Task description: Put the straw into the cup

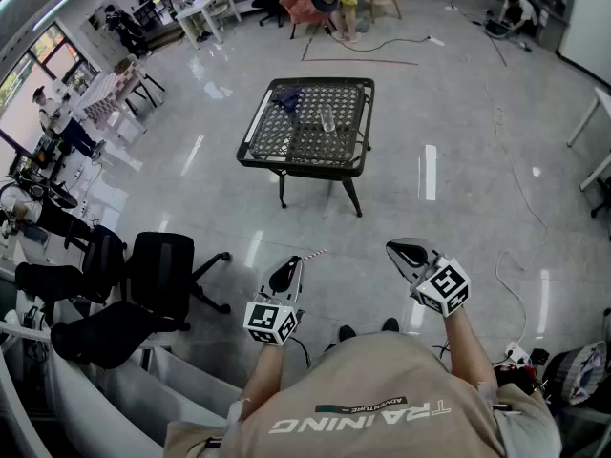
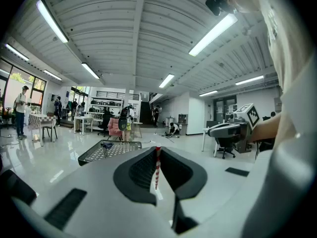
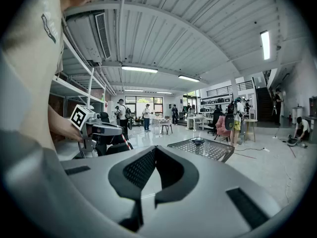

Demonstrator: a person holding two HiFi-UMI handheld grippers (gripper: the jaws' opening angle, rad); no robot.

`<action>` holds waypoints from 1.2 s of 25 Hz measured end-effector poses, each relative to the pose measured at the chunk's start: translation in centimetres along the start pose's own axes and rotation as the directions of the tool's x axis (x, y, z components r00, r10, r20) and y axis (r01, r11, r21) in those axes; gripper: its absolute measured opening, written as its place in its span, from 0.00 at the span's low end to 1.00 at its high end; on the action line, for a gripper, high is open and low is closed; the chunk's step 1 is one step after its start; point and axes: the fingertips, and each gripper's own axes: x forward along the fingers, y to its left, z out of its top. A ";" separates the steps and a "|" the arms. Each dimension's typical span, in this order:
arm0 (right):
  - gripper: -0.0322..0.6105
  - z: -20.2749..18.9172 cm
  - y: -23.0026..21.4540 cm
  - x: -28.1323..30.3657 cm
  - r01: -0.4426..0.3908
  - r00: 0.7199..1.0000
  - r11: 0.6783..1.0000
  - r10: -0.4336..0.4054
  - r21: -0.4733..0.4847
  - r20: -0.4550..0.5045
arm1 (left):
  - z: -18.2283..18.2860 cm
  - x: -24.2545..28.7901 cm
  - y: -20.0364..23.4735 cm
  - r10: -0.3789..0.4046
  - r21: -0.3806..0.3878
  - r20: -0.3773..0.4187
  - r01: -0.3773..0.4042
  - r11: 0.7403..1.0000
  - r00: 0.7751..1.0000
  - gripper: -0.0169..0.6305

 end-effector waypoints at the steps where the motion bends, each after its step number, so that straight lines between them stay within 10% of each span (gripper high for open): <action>1: 0.08 0.3 0.0 0.1 -0.001 1.000 1.000 0.001 -0.007 0.002 | -0.1 0.2 0.1 0.002 -0.001 0.002 -0.002 1.000 1.000 0.08; 30: 0.08 0.9 -0.6 4.2 0.087 0.996 0.996 -0.086 -0.024 0.013 | -0.4 3.1 6.3 -0.068 -0.014 0.005 0.068 0.998 0.998 0.08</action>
